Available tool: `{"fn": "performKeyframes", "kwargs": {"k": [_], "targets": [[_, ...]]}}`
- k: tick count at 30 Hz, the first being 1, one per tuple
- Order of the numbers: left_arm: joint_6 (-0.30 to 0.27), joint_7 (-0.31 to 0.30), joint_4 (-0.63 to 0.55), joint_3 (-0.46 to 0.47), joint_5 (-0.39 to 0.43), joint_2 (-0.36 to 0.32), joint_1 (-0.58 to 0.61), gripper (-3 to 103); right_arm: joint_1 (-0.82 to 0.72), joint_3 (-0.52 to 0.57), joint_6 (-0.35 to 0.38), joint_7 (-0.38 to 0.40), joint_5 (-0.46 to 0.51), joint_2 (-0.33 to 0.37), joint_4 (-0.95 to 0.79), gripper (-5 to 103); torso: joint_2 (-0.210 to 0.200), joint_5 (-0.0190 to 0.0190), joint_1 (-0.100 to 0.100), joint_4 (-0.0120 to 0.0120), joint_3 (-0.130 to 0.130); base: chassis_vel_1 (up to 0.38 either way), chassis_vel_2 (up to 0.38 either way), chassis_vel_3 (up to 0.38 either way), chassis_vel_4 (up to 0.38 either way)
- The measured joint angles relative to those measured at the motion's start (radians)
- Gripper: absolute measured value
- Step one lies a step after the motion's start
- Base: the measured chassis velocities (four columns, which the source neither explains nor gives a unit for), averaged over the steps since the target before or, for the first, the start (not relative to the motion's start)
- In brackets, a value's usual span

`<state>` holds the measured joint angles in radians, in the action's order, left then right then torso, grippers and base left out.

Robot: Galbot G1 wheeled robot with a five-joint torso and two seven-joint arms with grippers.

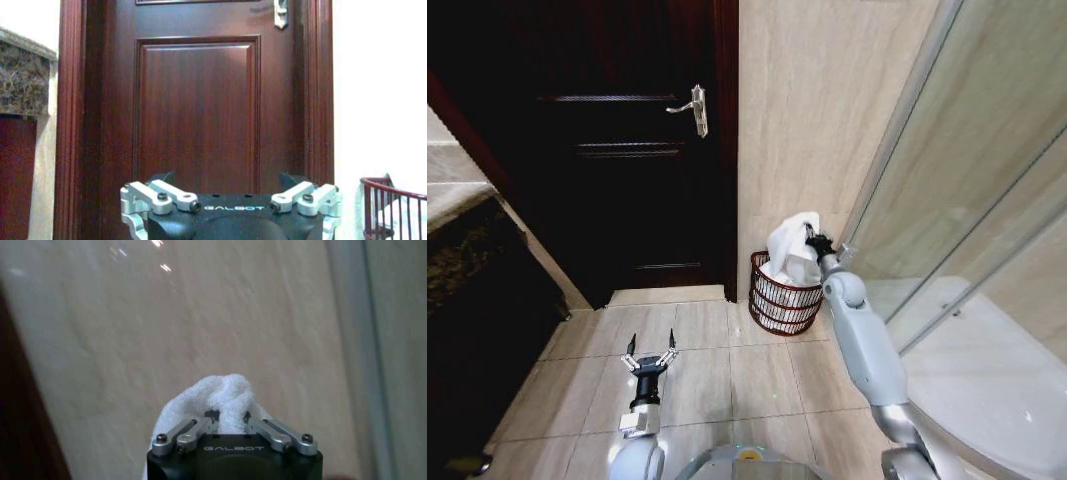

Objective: Discard the used towel into the hamper.

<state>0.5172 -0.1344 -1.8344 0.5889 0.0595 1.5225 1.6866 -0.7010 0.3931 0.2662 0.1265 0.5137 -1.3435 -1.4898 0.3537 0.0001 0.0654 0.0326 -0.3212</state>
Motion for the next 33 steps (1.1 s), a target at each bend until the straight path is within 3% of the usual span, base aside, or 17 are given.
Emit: {"fn": "performKeyframes", "kwargs": {"k": [2, 4, 6, 10, 12, 14, 15, 22, 28, 33], "targets": [[0.001, 0.000, 0.000, 0.000, 0.001, 0.000, 0.001, 100, 0.000, 0.002, 0.019, 0.010, 0.008, 0.002, 0.000, 13, 0.000, 0.0000, 0.000, 0.0000, 0.000, 0.000, 0.000, 0.000, 0.000], [0.007, 0.001, 0.001, 0.003, 0.005, 0.000, 0.005, 100, 0.003, 0.014, 0.141, 0.037, 0.037, 0.016, -0.007, 13, 0.000, 0.0000, 0.000, 0.0001, 0.000, 0.000, 0.000, 0.000, 0.000], [0.011, 0.001, 0.001, 0.006, 0.008, 0.000, 0.009, 100, 0.013, 0.019, 0.210, 0.040, 0.047, 0.030, -0.011, 13, 0.000, 0.0000, 0.000, -0.0001, 0.000, 0.000, 0.000, 0.000, 0.000], [0.016, 0.001, 0.001, 0.009, 0.012, -0.001, 0.013, 100, 0.033, 0.021, 0.285, 0.041, 0.059, 0.046, -0.012, 13, 0.000, 0.0000, 0.000, 0.0000, 0.000, 0.000, 0.000, 0.000, 0.000], [0.021, 0.001, -0.002, 0.012, 0.012, -0.001, 0.020, 100, 0.064, 0.012, 0.391, 0.012, 0.096, 0.075, -0.007, 13, 0.000, -0.0001, 0.000, 0.0000, 0.000, 0.000, 0.000, 0.000, 0.000], [0.021, 0.001, -0.004, 0.013, 0.012, -0.001, 0.022, 100, 0.074, 0.005, 0.414, -0.001, 0.102, 0.085, 0.000, 13, 0.000, -0.0002, 0.000, 0.0002, 0.000, 0.000, 0.000, 0.000, 0.000], [0.023, 0.001, -0.011, 0.015, 0.013, -0.001, 0.025, 100, 0.102, -0.018, 0.460, -0.052, 0.105, 0.116, 0.029, 13, 0.000, 0.0000, 0.000, 0.0001, 0.000, 0.000, 0.000, 0.000, 0.000], [0.029, -0.001, -0.015, 0.022, 0.018, -0.002, 0.030, 100, 0.229, -0.133, 0.477, -0.187, 0.053, 0.181, 0.208, 13, 0.000, 0.0001, 0.000, 0.0001, 0.000, 0.000, 0.000, 0.000, 0.000], [0.032, -0.001, -0.012, 0.024, 0.024, -0.001, 0.032, 100, 0.306, -0.163, 0.474, -0.281, -0.011, 0.175, 0.321, 13, 0.000, -0.0001, 0.000, 0.0000, 0.000, 0.000, 0.000, 0.000, 0.000], [0.033, -0.001, -0.012, 0.039, 0.036, -0.003, 0.032, 100, 0.377, -0.199, 0.469, -0.366, -0.124, 0.141, 0.446, 13, 0.000, -0.0003, 0.000, 0.0001, 0.000, 0.000, 0.000, 0.000, 0.000]]}}
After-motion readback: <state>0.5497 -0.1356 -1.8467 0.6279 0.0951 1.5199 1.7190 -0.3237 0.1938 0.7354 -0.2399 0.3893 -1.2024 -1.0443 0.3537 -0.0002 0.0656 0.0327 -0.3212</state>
